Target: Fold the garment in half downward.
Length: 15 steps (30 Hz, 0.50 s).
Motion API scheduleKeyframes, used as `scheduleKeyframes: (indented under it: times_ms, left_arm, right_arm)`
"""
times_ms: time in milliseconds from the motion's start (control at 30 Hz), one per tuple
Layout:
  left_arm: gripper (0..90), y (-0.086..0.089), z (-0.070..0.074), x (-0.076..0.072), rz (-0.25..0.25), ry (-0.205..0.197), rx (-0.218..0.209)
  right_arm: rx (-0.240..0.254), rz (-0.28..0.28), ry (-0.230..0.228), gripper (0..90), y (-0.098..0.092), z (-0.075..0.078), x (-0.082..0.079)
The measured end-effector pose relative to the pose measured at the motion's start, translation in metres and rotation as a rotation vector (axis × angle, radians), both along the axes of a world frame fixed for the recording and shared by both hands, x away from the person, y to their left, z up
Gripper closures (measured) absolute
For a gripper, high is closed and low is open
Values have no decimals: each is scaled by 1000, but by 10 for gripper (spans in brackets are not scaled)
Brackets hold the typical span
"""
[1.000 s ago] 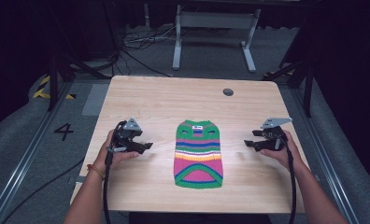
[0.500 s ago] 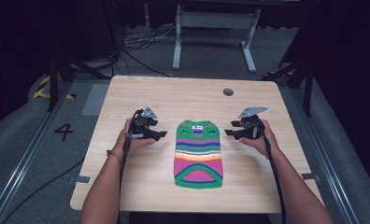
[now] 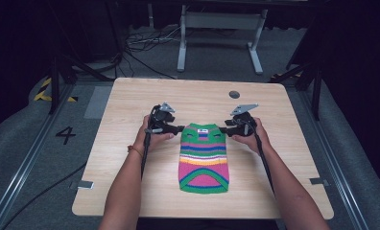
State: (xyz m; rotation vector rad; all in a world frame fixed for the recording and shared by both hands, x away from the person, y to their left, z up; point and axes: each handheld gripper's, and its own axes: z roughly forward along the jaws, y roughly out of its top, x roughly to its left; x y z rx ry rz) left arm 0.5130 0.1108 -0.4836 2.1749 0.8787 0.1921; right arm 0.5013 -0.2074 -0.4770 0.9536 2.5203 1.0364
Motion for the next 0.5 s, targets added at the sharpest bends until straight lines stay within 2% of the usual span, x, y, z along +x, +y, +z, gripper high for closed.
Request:
scheduleKeyframes:
  times_ms: [200, 233, 333, 400, 500]
  left_arm:
    - [405, -21, -7, 11, 1, 16, 21]
    - [408, -23, -7, 13, 3, 9, 35]
    - [436, -29, -9, 15, 14, 0, 36]
    - [466, -34, -13, 19, 30, 5, 54]
    - [468, -37, -16, 20, 31, 12, 42]
  right_arm:
    - [-5, -8, 5, 569, 10, -5, 8]
    - [-10, -10, 7, 571, 11, -8, 10]
    - [-24, -16, 18, 582, 13, -13, 13]
    - [-9, -21, 24, 591, 13, -15, 15]
    - [-2, -26, 26, 594, 13, -17, 17]
